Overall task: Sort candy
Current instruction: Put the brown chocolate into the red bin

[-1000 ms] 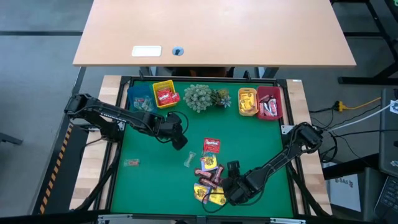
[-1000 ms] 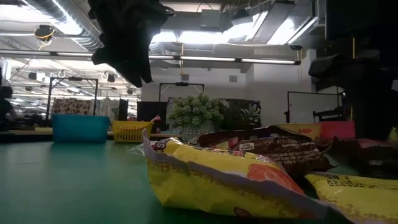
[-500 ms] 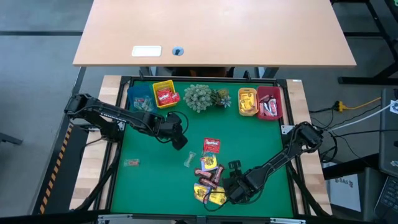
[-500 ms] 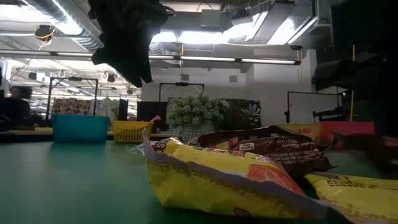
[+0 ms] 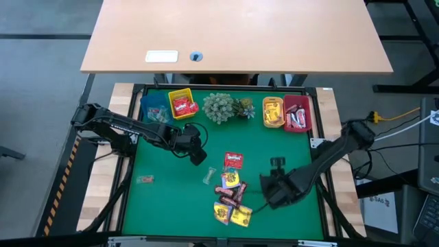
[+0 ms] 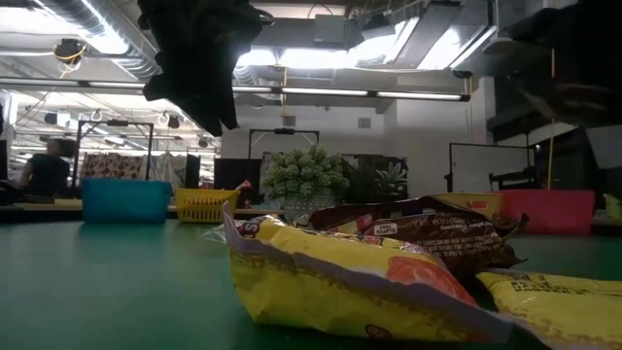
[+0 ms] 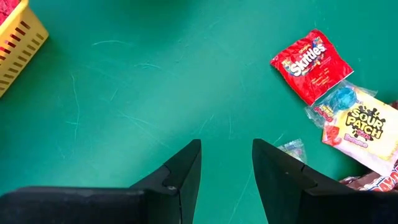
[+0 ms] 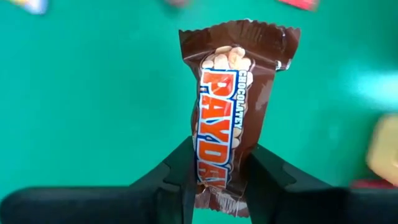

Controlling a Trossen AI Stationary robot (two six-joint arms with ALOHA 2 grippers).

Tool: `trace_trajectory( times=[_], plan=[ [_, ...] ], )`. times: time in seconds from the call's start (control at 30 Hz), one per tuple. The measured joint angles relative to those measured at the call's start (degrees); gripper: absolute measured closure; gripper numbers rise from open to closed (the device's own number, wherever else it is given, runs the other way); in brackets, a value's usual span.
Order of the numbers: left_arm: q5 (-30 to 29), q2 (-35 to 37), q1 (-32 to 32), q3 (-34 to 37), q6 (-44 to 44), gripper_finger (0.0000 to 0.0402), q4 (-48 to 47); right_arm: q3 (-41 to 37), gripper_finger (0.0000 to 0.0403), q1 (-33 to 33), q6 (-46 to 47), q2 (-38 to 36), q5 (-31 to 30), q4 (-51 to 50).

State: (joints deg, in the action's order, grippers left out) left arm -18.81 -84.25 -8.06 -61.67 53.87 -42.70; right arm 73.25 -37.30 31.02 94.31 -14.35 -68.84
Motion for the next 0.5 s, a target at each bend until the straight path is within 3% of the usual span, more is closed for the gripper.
trace_trajectory(
  times=[0.33,0.5],
  plan=[
    [0.00,0.00,-0.02,0.00,0.00,0.0272,0.20,-17.08,0.0299,13.38,3.71,-25.73,-1.89,-0.39],
    [-0.02,0.00,-0.02,0.00,0.00,0.0272,0.36,-25.67,0.0299,23.21,3.66,-39.92,-7.43,-0.43]
  ],
)
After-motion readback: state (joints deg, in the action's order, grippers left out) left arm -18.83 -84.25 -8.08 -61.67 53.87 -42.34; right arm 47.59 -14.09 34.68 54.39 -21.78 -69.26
